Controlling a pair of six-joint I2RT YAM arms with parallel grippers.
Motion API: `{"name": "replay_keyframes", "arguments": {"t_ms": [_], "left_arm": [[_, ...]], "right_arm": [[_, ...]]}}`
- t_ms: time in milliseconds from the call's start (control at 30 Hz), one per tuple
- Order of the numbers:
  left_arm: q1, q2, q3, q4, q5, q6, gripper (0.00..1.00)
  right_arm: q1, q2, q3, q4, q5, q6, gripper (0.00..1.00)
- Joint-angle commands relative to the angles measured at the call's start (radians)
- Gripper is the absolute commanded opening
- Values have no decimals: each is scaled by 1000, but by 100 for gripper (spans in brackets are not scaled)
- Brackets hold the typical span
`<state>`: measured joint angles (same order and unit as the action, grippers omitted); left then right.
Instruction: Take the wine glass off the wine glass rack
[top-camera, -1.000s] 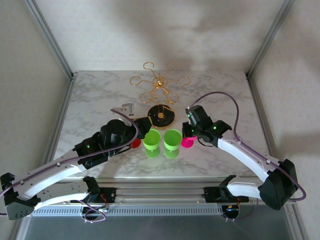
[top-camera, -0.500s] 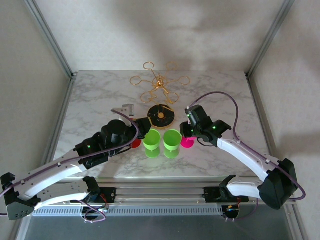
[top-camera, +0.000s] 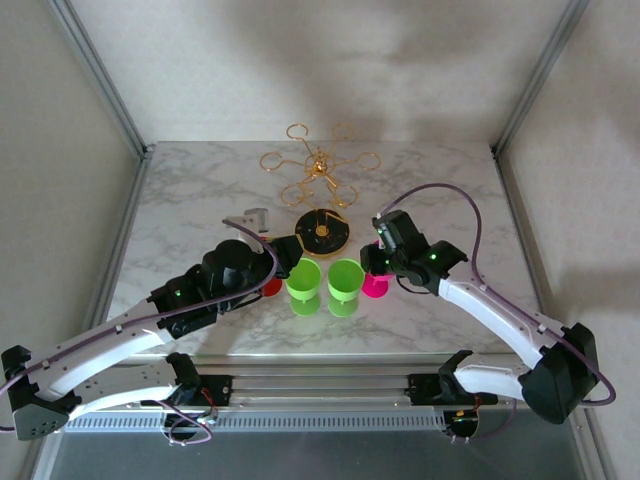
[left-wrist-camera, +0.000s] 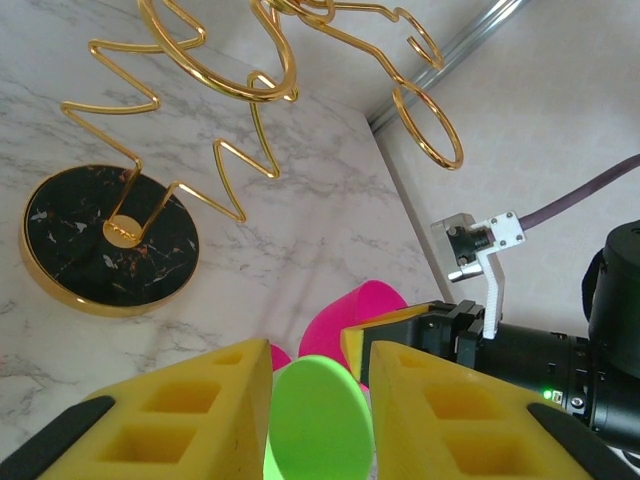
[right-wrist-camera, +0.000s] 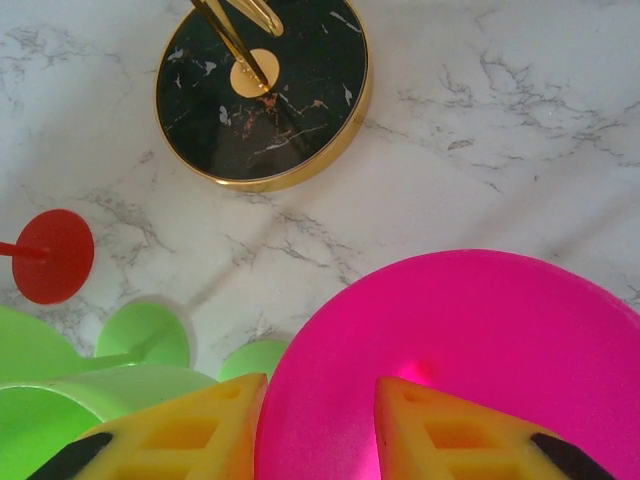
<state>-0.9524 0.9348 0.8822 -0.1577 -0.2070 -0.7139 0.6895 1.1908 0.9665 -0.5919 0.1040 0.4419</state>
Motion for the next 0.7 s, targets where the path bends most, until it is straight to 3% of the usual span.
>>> {"name": "replay_keyframes", "arguments": {"t_ms": [0, 667], "left_arm": [[9, -14, -10, 16, 4, -1, 31], [9, -9, -5, 3, -43, 4, 31]], "right_arm": [[-6, -27, 40, -28, 15, 4, 33], [-6, -136, 121, -114, 44, -10, 42]]}}
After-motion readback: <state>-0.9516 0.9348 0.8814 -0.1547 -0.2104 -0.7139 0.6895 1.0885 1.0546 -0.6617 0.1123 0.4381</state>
